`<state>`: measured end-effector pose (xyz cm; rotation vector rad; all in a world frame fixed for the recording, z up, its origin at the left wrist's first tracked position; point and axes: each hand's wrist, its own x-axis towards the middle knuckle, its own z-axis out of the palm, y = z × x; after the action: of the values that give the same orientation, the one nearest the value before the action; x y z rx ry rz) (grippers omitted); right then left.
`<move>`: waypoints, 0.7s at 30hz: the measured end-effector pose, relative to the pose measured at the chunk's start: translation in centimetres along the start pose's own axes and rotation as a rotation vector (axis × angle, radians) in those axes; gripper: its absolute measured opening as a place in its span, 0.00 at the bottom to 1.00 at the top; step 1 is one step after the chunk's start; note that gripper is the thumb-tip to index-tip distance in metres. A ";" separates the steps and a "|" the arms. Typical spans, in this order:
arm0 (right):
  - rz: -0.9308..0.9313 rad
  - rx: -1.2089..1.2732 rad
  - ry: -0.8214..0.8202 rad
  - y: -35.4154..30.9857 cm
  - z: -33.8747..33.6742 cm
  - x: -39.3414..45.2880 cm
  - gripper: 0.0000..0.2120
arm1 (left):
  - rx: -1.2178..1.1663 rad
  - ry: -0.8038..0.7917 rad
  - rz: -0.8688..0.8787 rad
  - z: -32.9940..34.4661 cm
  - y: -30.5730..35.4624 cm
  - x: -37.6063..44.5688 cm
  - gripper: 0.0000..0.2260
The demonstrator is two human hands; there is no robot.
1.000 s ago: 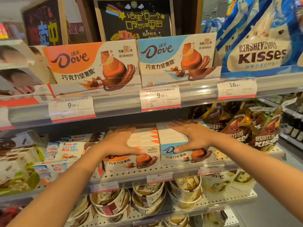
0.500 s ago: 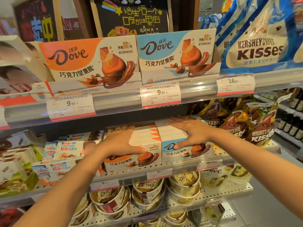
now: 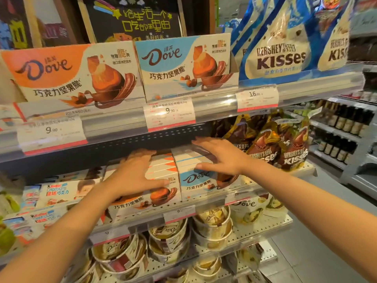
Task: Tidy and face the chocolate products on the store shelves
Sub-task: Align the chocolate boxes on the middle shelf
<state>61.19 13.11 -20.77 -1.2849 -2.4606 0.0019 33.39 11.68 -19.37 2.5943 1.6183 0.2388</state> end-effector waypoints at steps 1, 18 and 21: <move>-0.039 0.008 0.076 0.0 -0.3 -0.7 0.36 | -0.036 0.033 0.005 -0.1 1.0 0.2 0.43; 0.542 0.190 0.852 16.4 -5.8 -16.3 0.26 | -0.521 0.107 -0.008 4.0 21.1 13.9 0.26; 0.623 0.314 0.686 18.8 -5.9 -17.4 0.37 | -0.485 0.038 -0.055 5.2 22.2 15.7 0.24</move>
<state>86.97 9.34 -23.91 -1.5261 -1.3765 0.0876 60.72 16.05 -19.78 2.1866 1.4196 0.5971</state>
